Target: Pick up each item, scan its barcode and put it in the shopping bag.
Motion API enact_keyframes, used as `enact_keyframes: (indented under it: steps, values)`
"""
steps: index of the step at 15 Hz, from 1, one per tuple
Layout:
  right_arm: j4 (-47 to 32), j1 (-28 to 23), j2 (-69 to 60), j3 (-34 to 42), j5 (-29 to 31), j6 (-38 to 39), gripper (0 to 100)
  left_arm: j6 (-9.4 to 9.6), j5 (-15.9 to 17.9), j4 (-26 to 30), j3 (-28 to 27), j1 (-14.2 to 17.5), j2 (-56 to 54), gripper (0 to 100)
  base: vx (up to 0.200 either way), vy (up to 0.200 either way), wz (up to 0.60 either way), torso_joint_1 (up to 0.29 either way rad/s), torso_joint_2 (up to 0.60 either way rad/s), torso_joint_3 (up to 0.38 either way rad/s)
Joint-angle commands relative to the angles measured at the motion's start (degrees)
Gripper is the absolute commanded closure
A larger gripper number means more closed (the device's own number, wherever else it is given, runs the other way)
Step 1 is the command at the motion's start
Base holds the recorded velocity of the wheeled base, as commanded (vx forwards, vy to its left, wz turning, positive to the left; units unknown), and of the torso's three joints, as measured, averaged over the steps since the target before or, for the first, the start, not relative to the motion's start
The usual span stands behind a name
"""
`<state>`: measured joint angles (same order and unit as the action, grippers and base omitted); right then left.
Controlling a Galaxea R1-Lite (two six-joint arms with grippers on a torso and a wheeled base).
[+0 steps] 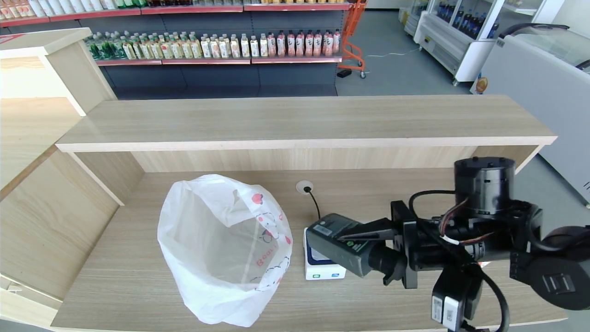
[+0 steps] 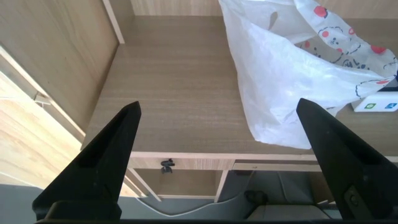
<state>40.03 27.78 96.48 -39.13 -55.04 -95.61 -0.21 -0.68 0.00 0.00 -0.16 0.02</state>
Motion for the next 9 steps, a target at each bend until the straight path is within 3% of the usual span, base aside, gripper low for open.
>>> enact_keyframes:
  steps: [1, 3, 5, 6, 7, 8, 9]
  values:
    - [-0.31, -17.50, -19.13, 7.49, 4.33, 36.02, 100, 0.03, -0.02, 0.00, 0.00, -0.02, -0.02, 0, 0.000, 0.000, 0.00, 0.000, 0.00, 0.000]
    - [-0.04, -19.96, -22.12, 10.04, 8.46, 62.92, 100, 0.03, -0.02, 0.00, 0.00, -0.02, -0.02, 0, 0.000, 0.000, 0.00, 0.000, 0.00, 0.000]
    - [-0.13, -20.22, -23.18, 14.00, 16.46, 82.52, 100, -0.06, -0.02, 0.00, 0.00, -0.02, -0.02, 0, 0.000, 0.000, 0.00, 0.000, 0.00, 0.000]
    - [-0.04, -20.14, -23.26, 15.67, 16.98, 93.33, 100, 0.03, -0.02, 0.00, 0.00, -0.02, -0.02, 0, 0.000, 0.000, 0.00, 0.000, 0.00, 0.000]
    - [-0.22, -20.14, -23.53, 16.02, 17.16, 98.25, 100, -0.06, -0.02, 0.00, 0.00, -0.02, -0.02, 0, 0.000, 0.000, 0.00, 0.000, 0.00, 0.000]
    - [-0.40, -20.05, -22.74, 15.93, 17.25, 110.90, 100, -0.06, -0.02, 0.00, 0.00, -0.02, -0.02, 0, 0.000, 0.000, 0.00, 0.000, 0.00, 0.000]
    - [-0.40, -20.22, -21.24, 15.93, 17.25, 114.77, 100, 0.03, -0.02, 0.00, 0.00, -0.02, -0.02, 0, 0.000, 0.000, 0.00, 0.000, 0.00, 0.000]
